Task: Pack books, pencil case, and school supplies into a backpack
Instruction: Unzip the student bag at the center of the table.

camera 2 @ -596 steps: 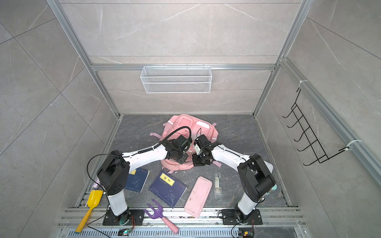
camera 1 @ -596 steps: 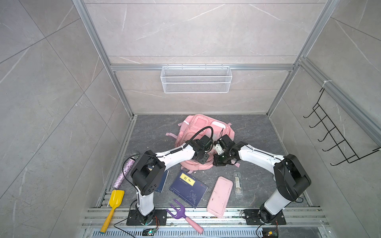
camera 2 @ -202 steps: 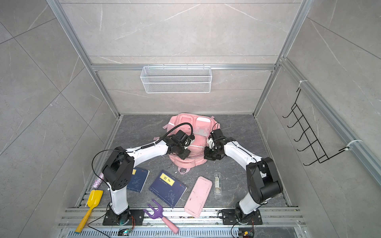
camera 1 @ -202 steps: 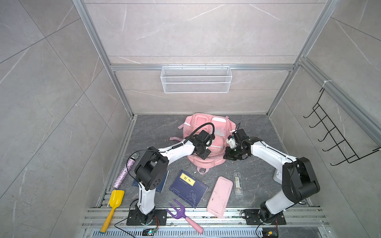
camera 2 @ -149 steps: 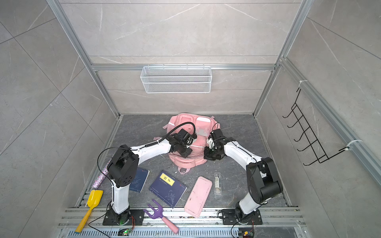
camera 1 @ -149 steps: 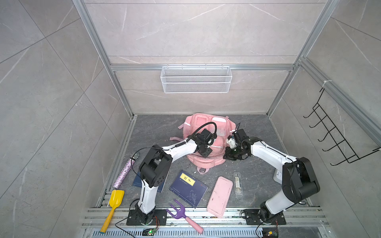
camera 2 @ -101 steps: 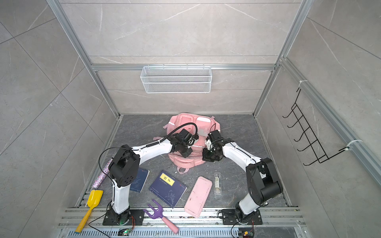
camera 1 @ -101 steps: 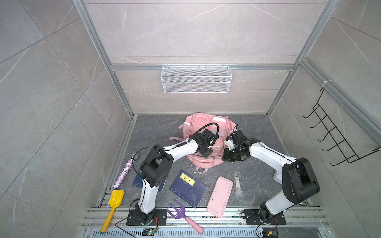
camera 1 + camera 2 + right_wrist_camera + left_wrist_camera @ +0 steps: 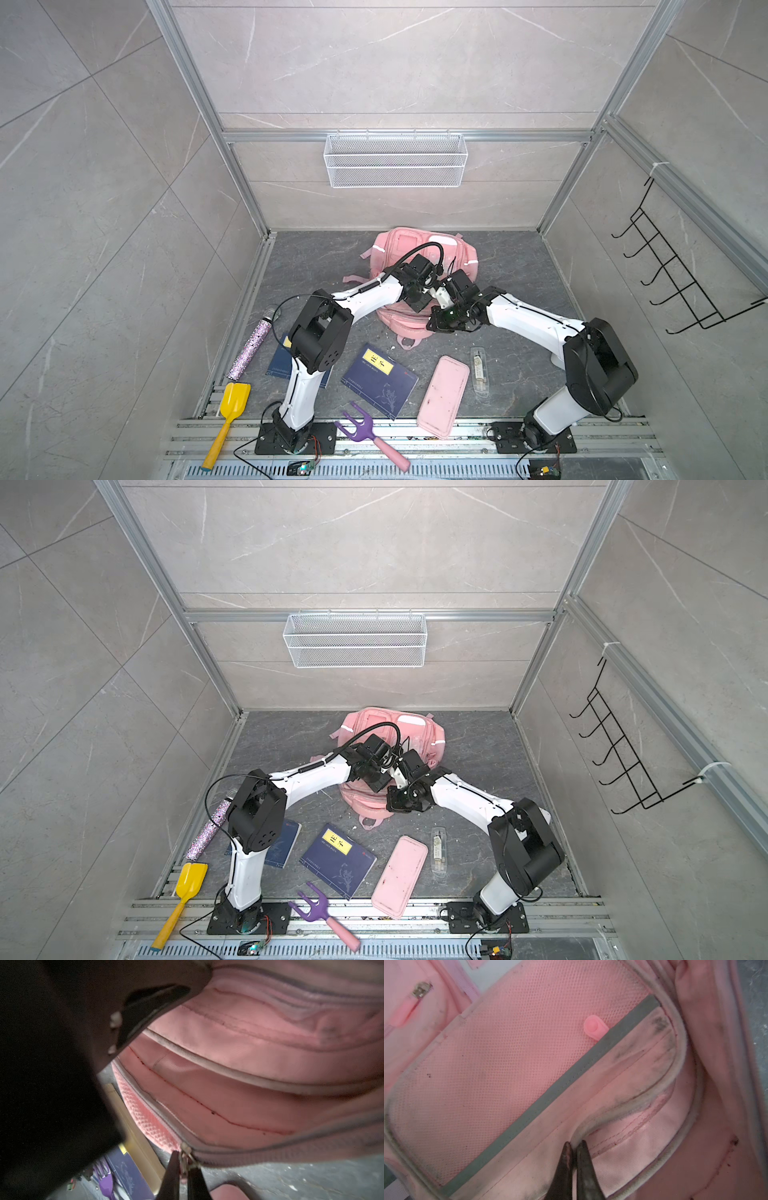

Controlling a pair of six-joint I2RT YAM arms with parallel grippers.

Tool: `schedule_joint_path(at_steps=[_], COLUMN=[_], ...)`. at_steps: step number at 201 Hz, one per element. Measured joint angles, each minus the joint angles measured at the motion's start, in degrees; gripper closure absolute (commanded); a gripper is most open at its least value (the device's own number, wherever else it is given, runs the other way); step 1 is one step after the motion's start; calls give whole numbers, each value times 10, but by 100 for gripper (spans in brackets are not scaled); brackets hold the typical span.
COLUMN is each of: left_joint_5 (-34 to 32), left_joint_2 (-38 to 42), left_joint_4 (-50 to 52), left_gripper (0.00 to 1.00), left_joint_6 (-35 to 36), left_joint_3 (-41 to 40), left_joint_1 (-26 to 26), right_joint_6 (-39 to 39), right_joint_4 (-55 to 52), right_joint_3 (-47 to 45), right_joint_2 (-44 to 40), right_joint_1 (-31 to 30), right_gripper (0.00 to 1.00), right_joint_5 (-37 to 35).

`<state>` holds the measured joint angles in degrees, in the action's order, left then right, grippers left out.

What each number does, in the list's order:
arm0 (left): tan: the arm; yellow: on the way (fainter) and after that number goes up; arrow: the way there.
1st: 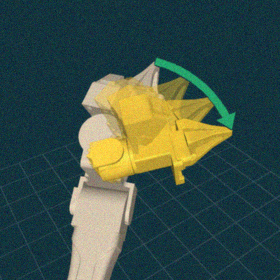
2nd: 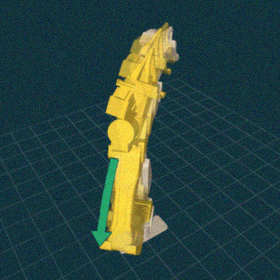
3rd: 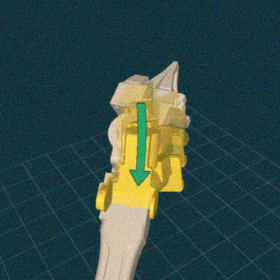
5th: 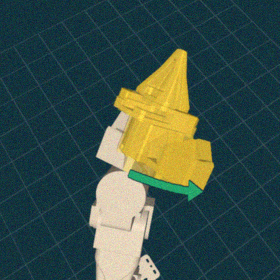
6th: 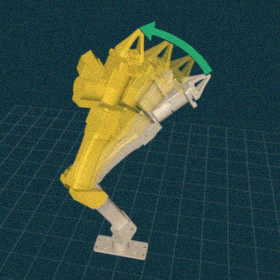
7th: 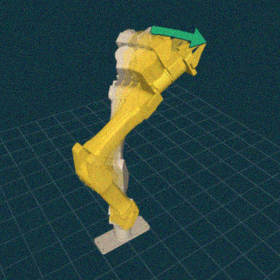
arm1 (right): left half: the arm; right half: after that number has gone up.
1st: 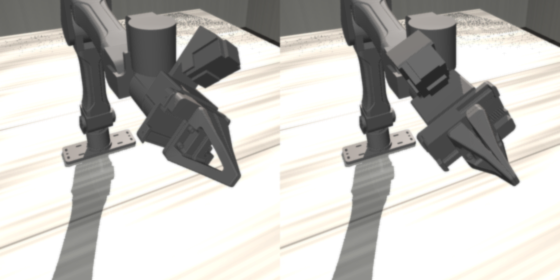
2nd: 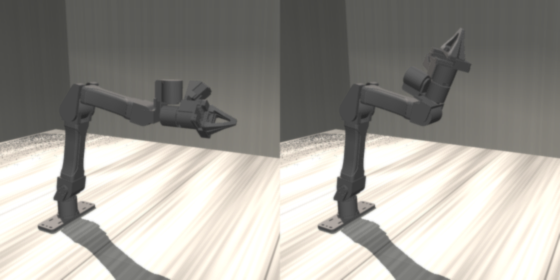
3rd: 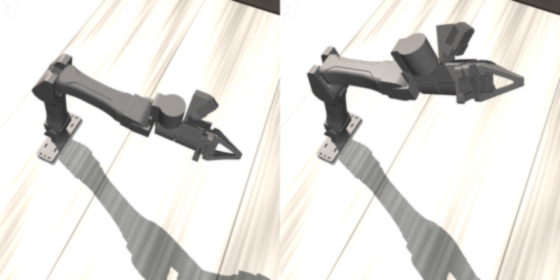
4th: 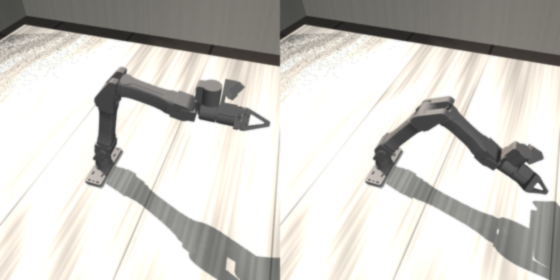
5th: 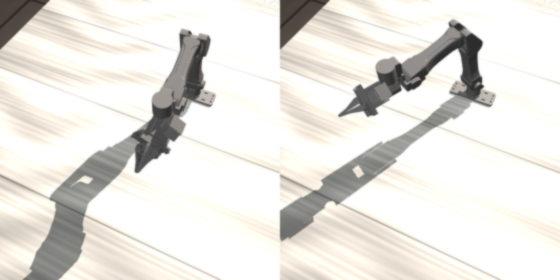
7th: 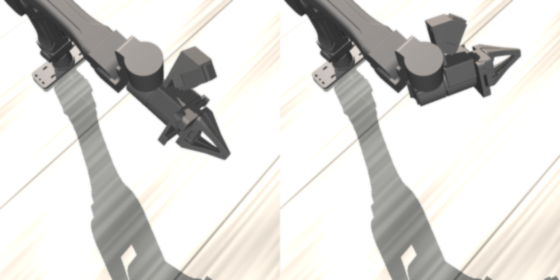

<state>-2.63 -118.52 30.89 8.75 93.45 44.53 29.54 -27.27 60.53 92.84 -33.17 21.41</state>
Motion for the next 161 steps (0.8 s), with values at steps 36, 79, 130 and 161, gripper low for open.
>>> schedule_joint_path(at_steps=[36, 79, 130, 161], left_joint_5=[2, 11, 37, 29], left_joint_2=[-3, 6, 57, 45], left_joint_4=[10, 4, -7, 8], left_gripper=[98, 64, 58, 58], left_joint_6=[-8, -38, -78, -105], left_joint_3=[9, 5, -9, 29], left_joint_1=[-11, -30, -83, -111], right_joint_6=[18, 15, -1, -14], right_joint_4=[21, 12, 3, -8], right_joint_3=[1, 0, -10, -10], right_joint_2=[5, -2, -40, -48], right_joint_1=[-3, -2, 22, 47], right_gripper=[100, 100, 100, 100], right_joint_5=[-3, -6, 3, 4])
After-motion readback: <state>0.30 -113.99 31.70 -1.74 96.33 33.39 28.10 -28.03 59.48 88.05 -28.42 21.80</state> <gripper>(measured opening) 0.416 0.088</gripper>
